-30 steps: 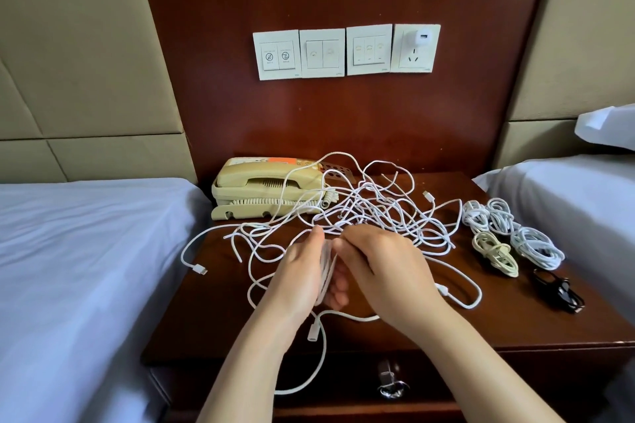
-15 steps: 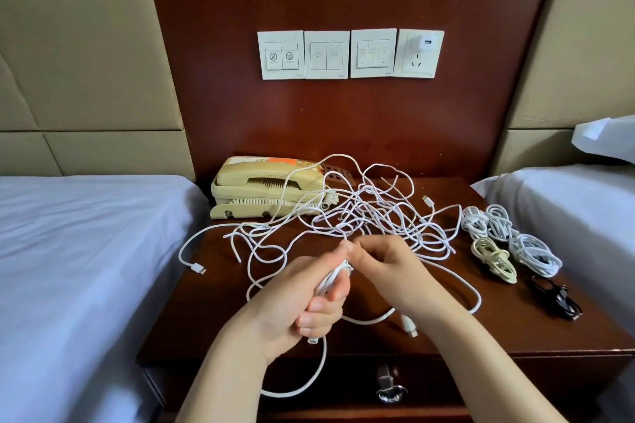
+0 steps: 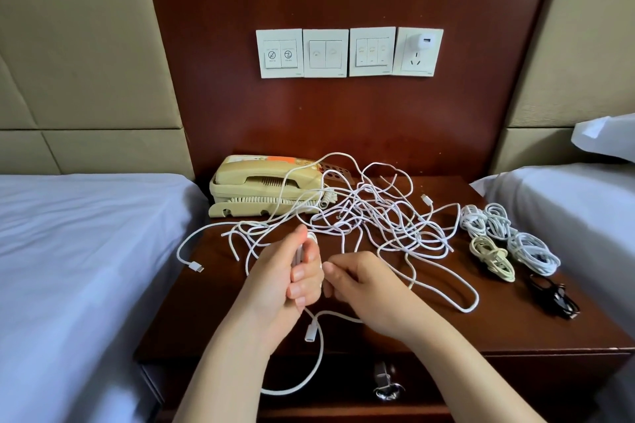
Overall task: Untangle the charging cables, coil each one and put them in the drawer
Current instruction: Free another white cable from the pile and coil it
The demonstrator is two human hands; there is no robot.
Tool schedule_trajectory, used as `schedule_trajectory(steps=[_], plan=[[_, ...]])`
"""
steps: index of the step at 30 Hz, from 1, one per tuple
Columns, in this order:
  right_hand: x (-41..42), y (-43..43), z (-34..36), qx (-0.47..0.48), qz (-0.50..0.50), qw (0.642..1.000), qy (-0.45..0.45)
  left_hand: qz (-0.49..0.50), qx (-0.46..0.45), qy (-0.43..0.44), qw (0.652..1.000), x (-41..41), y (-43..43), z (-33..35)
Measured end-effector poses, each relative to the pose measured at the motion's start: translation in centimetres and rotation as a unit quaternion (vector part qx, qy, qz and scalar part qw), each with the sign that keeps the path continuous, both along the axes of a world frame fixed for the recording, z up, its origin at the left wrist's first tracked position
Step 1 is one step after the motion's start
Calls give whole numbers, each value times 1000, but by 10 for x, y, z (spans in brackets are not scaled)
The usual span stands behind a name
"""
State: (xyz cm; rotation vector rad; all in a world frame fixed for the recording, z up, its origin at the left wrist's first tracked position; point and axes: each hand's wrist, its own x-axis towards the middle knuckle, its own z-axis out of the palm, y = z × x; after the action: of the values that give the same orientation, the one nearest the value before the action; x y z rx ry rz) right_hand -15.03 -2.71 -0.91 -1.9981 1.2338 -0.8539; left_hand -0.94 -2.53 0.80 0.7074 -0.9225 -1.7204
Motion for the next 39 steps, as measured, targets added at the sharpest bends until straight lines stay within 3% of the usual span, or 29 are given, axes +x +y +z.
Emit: schedule_trajectory(steps=[5, 10, 14, 17, 21, 29, 39], plan=[[-1, 0, -2, -13, 12, 1000, 3, -27, 17, 7, 999, 4, 0, 2], [-10, 4, 7, 24, 42, 989, -143, -113, -29, -77, 990, -1, 10, 4], [-17, 5, 12, 35, 90, 975, -199, -130, -27, -76, 988, -11, 16, 3], [-21, 4, 12, 24, 104, 977, -186, -110, 21, -46, 993, -16, 17, 6], [-19, -2, 6, -67, 51, 986, -147, -59, 76, -33, 995, -25, 17, 7], [-13, -8, -6, -124, -50, 990, -49, 124, 123, -93, 980, -46, 11, 1], [-4, -7, -5, -88, -41, 987, -131, 158, 107, -112, 975, -40, 12, 2]])
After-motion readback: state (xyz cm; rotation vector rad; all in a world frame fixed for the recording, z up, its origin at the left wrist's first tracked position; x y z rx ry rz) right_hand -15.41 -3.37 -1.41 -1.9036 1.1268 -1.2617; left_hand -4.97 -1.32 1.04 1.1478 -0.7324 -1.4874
